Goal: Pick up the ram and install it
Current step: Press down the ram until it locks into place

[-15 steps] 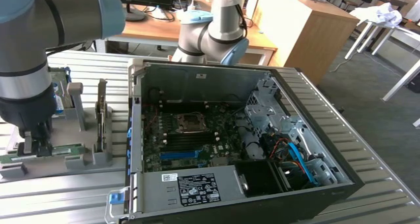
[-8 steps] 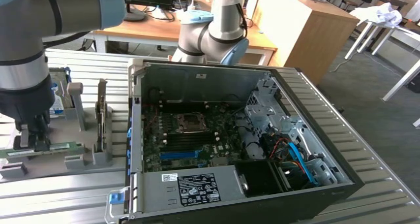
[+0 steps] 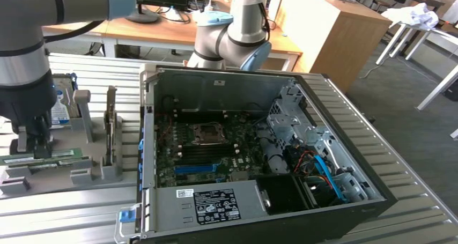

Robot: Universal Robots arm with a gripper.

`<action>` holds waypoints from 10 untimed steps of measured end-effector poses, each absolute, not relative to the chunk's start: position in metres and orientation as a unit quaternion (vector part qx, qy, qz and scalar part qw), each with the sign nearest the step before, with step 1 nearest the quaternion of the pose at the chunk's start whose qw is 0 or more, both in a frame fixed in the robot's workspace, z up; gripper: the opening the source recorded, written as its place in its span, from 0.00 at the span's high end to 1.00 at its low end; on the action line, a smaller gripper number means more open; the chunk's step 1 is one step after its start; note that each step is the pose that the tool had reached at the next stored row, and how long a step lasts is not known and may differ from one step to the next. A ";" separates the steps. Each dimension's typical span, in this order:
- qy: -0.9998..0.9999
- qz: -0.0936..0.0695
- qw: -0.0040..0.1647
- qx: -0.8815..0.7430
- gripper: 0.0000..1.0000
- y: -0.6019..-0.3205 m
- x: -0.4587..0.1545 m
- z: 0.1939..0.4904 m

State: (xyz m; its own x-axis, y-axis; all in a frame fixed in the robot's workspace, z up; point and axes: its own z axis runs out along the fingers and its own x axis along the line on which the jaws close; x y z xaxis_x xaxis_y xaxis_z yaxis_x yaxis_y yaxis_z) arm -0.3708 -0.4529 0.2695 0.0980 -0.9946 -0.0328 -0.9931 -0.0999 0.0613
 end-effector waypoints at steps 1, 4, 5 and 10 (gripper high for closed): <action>-0.671 -0.033 0.012 0.741 0.88 -0.453 -0.371 0.272; -0.671 -0.033 0.011 0.741 0.88 -0.453 -0.371 0.279; -0.671 -0.033 0.011 0.741 0.88 -0.453 -0.371 0.282; -0.671 -0.033 0.011 0.741 0.88 -0.453 -0.371 0.292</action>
